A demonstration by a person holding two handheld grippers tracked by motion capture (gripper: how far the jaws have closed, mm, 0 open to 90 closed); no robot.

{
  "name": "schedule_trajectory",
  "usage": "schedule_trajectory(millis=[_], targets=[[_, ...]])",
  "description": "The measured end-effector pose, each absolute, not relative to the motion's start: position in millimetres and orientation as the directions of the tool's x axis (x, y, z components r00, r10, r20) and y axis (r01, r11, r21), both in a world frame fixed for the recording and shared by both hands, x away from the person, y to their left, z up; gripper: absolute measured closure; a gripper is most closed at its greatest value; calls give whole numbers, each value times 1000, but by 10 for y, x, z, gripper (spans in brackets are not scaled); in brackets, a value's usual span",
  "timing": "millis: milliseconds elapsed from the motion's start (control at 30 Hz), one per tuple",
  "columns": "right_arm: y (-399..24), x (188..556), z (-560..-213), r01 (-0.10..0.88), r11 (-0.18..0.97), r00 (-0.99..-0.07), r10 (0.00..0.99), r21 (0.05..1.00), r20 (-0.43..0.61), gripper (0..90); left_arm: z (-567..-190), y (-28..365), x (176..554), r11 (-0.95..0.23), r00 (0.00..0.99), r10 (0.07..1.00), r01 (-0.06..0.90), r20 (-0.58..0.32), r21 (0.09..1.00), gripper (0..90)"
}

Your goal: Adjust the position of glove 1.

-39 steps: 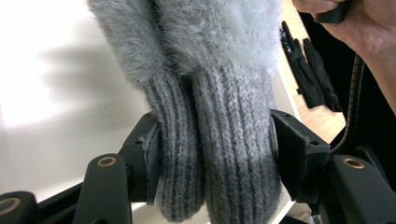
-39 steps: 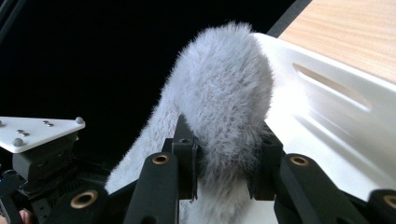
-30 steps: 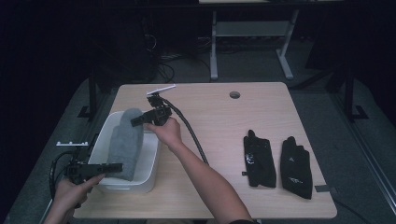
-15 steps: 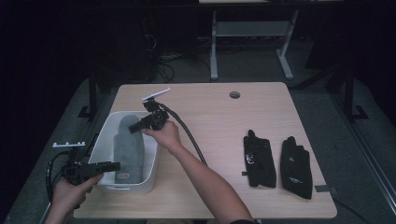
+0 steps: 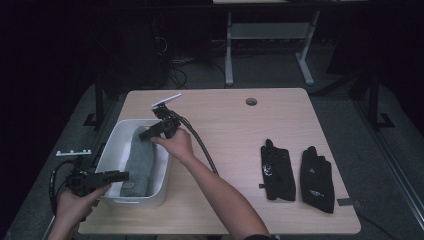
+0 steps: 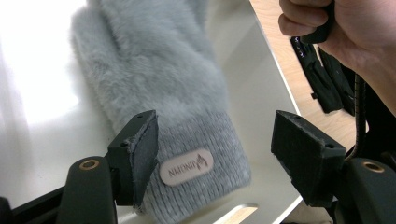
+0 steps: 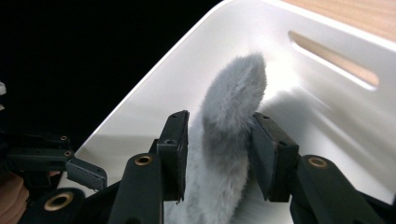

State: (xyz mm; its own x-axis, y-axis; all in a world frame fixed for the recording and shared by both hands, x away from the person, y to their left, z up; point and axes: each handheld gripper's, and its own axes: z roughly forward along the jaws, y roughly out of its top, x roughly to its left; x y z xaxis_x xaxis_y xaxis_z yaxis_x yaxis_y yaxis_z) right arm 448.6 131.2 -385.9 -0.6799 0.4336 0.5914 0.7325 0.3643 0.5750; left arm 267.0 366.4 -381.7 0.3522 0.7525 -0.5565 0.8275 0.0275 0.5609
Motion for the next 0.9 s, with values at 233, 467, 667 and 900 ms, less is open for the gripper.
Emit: schedule_trajectory(millis=[233, 467, 667, 900], targets=[[1183, 4506, -3760, 733, 340, -677, 446, 588, 586, 573, -3785, 3634, 2670, 26, 361, 754, 818, -549, 574, 315], [1036, 4517, -3677, 726, 324, -682, 448, 606, 578, 559, -3734, 3583, 2692, 18, 375, 752, 811, -542, 585, 315], [926, 4521, -3634, 728, 307, -679, 445, 613, 584, 548, -3696, 3517, 2713, 7, 388, 750, 804, -535, 594, 314], [794, 4523, -3599, 729, 291, -679, 423, 620, 600, 529, -3650, 3426, 2733, 0, 409, 737, 797, -538, 604, 312]])
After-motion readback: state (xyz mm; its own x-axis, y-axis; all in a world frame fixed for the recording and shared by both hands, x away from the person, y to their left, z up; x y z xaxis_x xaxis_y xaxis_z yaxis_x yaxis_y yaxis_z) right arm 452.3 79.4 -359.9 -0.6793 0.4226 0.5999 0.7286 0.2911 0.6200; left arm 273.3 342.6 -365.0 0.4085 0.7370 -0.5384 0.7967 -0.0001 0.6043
